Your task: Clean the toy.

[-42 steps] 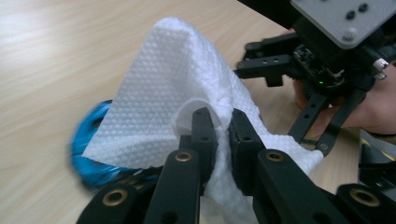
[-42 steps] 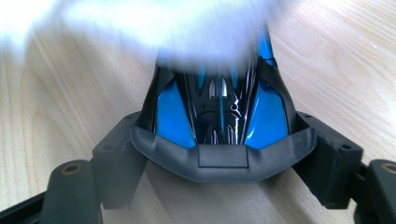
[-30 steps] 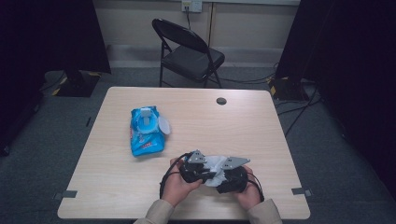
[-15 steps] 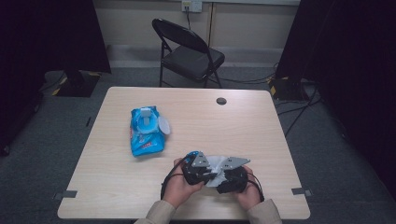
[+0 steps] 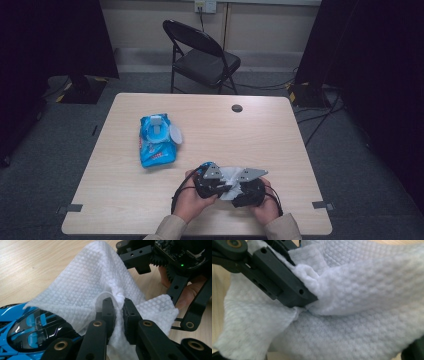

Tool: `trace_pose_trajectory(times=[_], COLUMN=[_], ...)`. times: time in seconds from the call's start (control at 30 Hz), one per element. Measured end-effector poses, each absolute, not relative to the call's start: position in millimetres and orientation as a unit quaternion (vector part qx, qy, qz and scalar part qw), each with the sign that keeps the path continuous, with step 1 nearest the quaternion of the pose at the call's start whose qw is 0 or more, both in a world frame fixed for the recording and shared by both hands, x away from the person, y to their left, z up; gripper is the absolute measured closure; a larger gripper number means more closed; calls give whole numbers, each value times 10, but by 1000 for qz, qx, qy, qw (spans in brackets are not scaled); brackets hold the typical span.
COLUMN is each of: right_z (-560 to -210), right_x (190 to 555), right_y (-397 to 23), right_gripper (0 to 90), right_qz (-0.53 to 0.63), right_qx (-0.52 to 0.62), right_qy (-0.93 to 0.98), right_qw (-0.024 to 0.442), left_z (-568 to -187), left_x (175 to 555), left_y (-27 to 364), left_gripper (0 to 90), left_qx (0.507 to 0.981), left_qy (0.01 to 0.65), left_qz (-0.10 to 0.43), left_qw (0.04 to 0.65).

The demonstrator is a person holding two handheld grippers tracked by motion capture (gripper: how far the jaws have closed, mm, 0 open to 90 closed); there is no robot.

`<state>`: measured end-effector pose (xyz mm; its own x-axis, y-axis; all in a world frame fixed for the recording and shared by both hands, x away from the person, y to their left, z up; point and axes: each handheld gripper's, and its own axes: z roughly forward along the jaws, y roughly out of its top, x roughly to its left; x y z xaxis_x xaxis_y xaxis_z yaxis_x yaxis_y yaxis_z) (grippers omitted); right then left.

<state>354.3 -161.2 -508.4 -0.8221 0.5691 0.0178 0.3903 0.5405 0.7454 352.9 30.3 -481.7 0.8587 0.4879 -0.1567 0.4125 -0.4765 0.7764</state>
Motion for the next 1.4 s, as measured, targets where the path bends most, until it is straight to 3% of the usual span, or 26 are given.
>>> trace_pose_trajectory(times=[0.73,1.4], right_z=[-5084,-5084], right_x=[3540,3541], right_y=[-1612,-1612], right_gripper=[246,246], right_qz=[392,392], right_qx=[277,277], right_qy=[870,870], right_qw=[114,113], left_z=[-4755,-4793], left_x=[3593,3699], left_y=[450,747], left_gripper=[827,824], left_qx=[864,844], left_qy=[275,335], left_qz=[56,79], left_qw=[418,412])
